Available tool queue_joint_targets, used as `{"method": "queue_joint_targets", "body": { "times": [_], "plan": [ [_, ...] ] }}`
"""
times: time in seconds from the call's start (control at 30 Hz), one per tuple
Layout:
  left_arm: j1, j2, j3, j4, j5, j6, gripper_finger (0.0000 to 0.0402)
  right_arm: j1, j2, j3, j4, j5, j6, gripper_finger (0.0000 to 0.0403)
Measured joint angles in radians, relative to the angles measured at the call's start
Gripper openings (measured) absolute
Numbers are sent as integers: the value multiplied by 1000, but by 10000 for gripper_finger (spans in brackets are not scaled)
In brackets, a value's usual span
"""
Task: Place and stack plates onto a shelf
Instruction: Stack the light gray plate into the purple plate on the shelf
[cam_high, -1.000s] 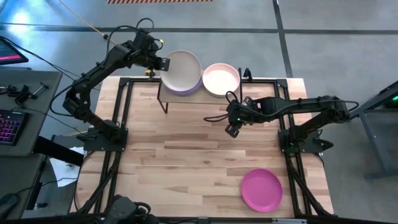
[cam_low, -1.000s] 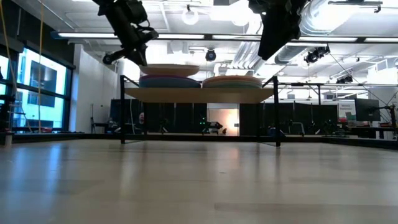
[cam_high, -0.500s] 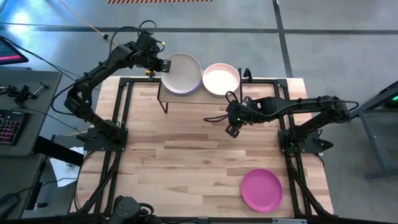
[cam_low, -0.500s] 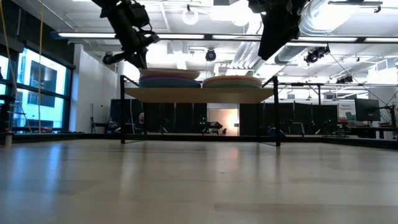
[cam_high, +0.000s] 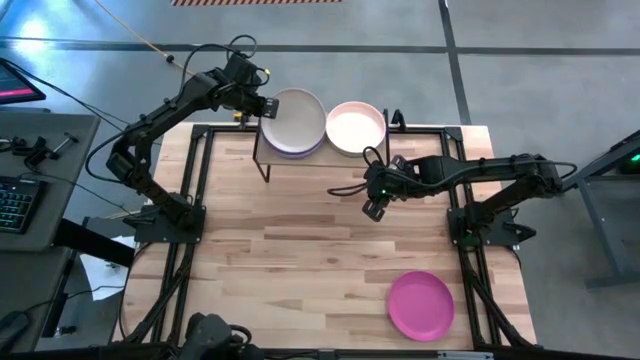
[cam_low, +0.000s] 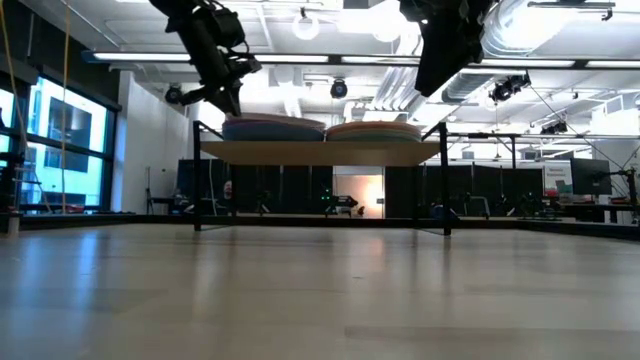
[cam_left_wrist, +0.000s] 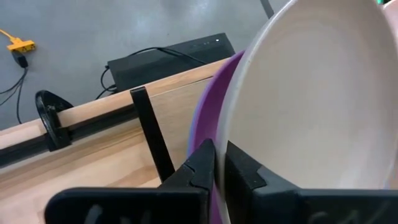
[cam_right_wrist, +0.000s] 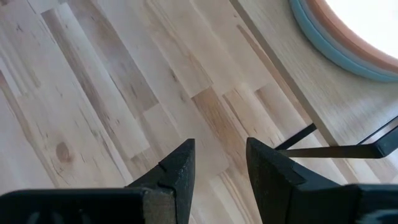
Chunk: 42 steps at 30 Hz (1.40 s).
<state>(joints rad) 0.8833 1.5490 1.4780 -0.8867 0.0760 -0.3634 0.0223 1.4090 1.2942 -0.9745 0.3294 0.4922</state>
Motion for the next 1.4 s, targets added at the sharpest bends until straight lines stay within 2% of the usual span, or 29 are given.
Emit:
{"method": "queue_joint_targets", "body": {
  "times": [0.37, 0.87, 1.27, 1.4],
  "plan": [
    [0, 0, 0, -42, 1, -5, 34, 0, 0, 0, -9, -5, -3, 124],
    [0, 0, 0, -41, 61, -26, 67, 0, 0, 0, -19, -5, -3, 124],
    [6, -5, 0, -43, 86, -28, 72, 0, 0, 0, -24, -15, -3, 124],
    [24, -22, 2, -43, 123, -27, 72, 0, 0, 0, -28, -15, -3, 124]
  ]
}}
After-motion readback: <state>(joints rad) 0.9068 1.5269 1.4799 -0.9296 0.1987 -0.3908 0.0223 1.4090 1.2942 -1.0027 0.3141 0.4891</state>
